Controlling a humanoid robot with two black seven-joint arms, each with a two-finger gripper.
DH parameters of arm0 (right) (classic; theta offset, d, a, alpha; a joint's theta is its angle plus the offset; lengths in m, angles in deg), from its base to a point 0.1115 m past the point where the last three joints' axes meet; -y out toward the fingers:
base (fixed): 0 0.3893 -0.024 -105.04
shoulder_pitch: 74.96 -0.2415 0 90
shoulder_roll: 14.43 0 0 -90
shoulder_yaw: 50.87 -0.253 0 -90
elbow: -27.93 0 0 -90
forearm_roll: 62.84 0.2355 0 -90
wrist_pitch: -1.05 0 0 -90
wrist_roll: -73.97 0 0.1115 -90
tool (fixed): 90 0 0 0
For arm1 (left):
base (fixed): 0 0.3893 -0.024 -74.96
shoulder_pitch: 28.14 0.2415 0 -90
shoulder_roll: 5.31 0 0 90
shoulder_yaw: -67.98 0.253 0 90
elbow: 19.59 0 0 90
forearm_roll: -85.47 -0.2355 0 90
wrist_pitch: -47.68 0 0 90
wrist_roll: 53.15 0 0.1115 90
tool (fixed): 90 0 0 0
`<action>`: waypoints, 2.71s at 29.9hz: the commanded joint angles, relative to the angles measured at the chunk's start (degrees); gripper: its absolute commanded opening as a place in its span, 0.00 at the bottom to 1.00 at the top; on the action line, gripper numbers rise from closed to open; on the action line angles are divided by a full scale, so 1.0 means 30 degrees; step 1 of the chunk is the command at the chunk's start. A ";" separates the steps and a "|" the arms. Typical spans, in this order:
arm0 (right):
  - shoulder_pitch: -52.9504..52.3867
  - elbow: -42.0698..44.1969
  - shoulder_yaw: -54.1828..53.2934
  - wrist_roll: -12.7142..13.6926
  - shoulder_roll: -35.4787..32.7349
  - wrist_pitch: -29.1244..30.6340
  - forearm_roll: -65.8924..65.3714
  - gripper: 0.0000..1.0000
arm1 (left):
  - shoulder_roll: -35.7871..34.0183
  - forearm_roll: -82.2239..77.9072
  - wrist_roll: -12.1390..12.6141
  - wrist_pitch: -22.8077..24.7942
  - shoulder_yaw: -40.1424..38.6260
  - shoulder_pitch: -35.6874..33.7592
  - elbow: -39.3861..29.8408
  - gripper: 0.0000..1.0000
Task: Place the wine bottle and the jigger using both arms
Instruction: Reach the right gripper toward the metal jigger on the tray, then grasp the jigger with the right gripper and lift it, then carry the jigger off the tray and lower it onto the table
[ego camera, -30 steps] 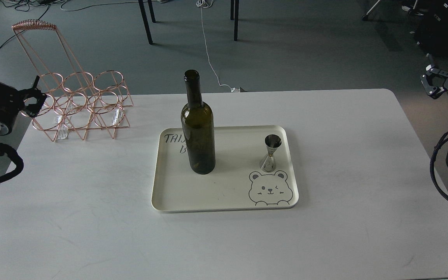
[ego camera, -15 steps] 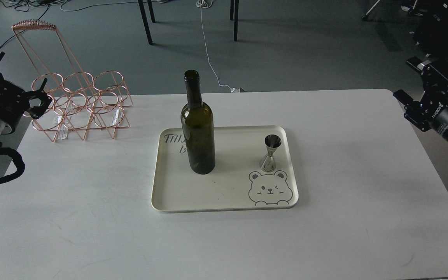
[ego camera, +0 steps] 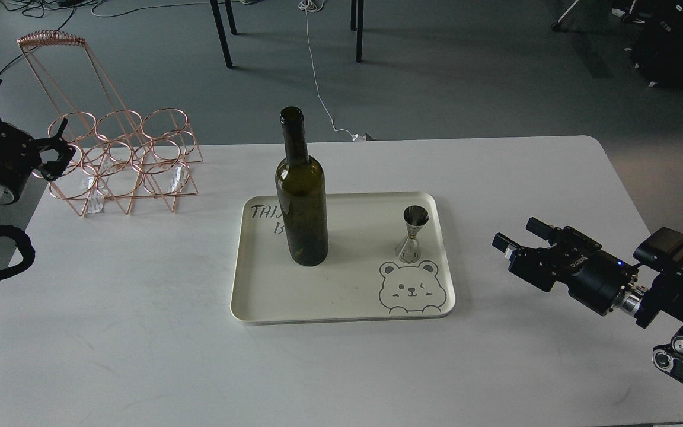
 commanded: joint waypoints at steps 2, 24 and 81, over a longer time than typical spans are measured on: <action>-0.1589 0.2697 0.1400 0.0001 0.2515 -0.0263 -0.1079 0.98 | -0.0274 0.0001 0.0002 -0.0001 0.0002 0.0013 0.0000 0.98; -0.5401 0.9264 0.5829 0.0001 0.8527 -0.1570 -0.1168 0.72 | -0.0450 0.0060 -0.0028 -0.0001 -0.0174 0.0013 0.0000 0.98; -0.2855 0.6392 0.3484 0.0001 0.0294 -0.1570 0.4077 0.02 | -0.0890 0.0118 -0.0028 -0.0001 -0.0203 -0.0075 -0.0176 0.98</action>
